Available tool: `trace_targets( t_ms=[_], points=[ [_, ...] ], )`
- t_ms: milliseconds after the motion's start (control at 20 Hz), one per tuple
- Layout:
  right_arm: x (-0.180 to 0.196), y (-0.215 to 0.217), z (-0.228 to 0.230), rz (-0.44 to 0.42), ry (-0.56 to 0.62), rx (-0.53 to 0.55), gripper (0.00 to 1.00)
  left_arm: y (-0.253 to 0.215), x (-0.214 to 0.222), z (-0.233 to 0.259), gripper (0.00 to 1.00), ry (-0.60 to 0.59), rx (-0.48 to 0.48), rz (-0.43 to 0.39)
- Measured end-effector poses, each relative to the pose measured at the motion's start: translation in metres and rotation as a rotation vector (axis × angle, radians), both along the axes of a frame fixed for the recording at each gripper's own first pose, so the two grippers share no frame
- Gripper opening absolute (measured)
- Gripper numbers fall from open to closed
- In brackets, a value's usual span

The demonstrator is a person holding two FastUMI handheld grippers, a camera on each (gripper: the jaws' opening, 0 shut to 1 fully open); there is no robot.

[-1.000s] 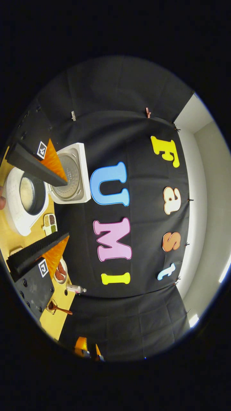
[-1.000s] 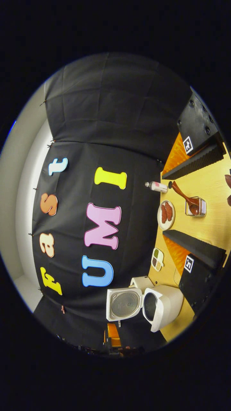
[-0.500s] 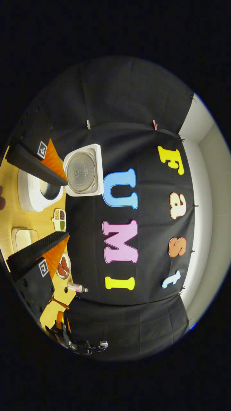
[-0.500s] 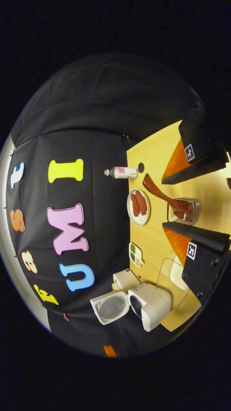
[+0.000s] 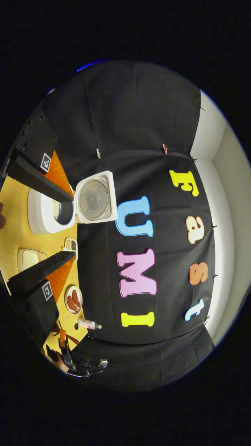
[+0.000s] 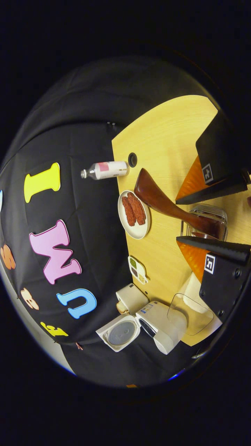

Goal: Close the left gripper, press the button to open the rice cooker; take a wooden spoon from the chopstick holder with the right hand, scoop a spoonful of rice and pour it into the rice cooker, then put the wooden spoon back into the chopstick holder.

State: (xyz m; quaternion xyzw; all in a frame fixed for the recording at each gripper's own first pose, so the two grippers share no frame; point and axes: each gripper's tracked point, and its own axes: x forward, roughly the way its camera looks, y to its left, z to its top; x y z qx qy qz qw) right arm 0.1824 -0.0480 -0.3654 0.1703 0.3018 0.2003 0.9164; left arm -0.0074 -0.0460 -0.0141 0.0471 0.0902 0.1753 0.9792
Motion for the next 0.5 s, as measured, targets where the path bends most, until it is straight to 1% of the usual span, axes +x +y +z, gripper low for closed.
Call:
trace_targets(
  t_ms=[50, 100, 150, 200, 250, 300, 350, 400, 450, 500],
  points=[
    [0.007, -0.001, 0.002, 0.007, -0.024, -0.005, 0.54, -0.003, -0.003, -0.002, 0.97, 0.006, -0.002, 0.010],
    [0.007, 0.001, 0.000, 0.023, -0.033, 0.011, 0.37, -0.004, -0.007, -0.001, 0.97, 0.010, -0.002, 0.022],
    [0.006, 0.009, -0.003, 0.039, -0.023, 0.035, 0.30, -0.005, -0.010, -0.001, 0.97, 0.010, -0.003, 0.032],
    [0.002, 0.012, -0.005, 0.055, -0.013, 0.044, 0.29, -0.005, -0.013, 0.000, 0.97, 0.012, -0.003, 0.041],
    [0.005, 0.010, -0.002, 0.059, -0.029, 0.048, 0.30, -0.004, -0.016, -0.002, 0.97, 0.015, -0.004, 0.050],
    [0.003, 0.008, -0.003, 0.065, -0.021, 0.049, 0.20, -0.005, -0.019, -0.002, 0.97, 0.022, -0.004, 0.057],
    [0.002, 0.005, -0.004, 0.058, -0.018, 0.041, 0.29, -0.005, -0.022, -0.004, 0.97, 0.028, -0.001, 0.064],
    [-0.006, -0.006, 0.007, 0.059, -0.008, 0.059, 0.29, -0.004, -0.025, -0.003, 0.97, 0.030, 0.003, 0.068],
    [-0.001, 0.005, 0.001, 0.055, -0.001, 0.080, 0.24, -0.004, -0.028, -0.001, 0.97, 0.029, 0.009, 0.070],
    [-0.008, 0.004, 0.008, 0.061, -0.003, 0.092, 0.23, -0.003, -0.030, 0.001, 0.97, 0.028, 0.015, 0.069]
  ],
)
